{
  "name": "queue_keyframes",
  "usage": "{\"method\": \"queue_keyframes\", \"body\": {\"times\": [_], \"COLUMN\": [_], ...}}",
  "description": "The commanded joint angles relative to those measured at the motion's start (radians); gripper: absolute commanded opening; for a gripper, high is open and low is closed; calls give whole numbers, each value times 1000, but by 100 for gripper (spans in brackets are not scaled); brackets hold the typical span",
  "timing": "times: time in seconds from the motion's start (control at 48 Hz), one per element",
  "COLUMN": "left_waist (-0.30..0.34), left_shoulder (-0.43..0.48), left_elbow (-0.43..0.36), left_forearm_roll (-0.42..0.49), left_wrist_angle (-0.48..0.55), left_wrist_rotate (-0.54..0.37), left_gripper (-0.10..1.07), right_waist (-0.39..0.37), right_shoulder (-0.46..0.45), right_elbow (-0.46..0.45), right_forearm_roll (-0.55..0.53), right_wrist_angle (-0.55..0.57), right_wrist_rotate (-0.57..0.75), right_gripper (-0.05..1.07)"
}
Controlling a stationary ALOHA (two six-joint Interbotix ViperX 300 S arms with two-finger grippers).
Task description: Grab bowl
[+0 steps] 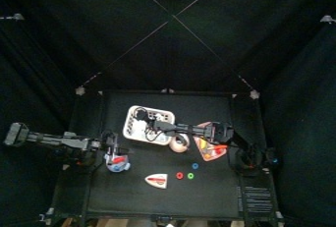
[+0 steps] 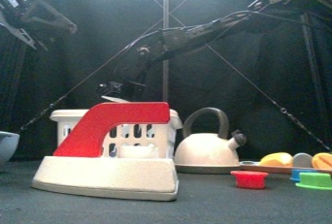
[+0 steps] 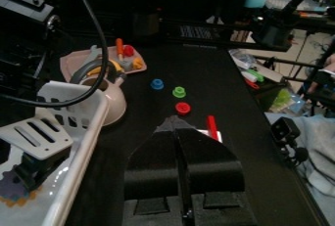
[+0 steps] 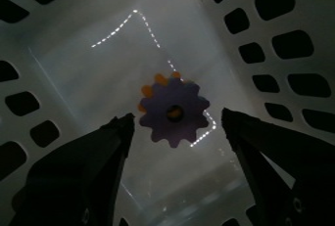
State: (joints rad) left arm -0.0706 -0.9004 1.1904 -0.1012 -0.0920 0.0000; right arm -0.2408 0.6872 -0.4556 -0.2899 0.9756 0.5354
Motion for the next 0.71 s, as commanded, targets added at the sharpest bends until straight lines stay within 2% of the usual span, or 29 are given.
{"method": "queue_keyframes", "body": {"times": [0.0,0.354,0.688], "left_waist": [2,3,12], "left_shoulder": [0,2,0], "left_elbow": [-12,-17,-25], "left_forearm_roll": [3,2,-25], "left_wrist_angle": [-2,-2,-2], "left_wrist_rotate": [2,2,-5], "left_gripper": [-3,-3,-3], "right_waist": [-2,63,199], "right_shoulder": [-86,-235,-419], "right_elbow": [-26,23,239], "right_forearm_roll": [-3,-25,-86], "right_wrist_angle": [0,5,-48], "right_wrist_rotate": [0,-2,35], "right_gripper": [100,100,100]}}
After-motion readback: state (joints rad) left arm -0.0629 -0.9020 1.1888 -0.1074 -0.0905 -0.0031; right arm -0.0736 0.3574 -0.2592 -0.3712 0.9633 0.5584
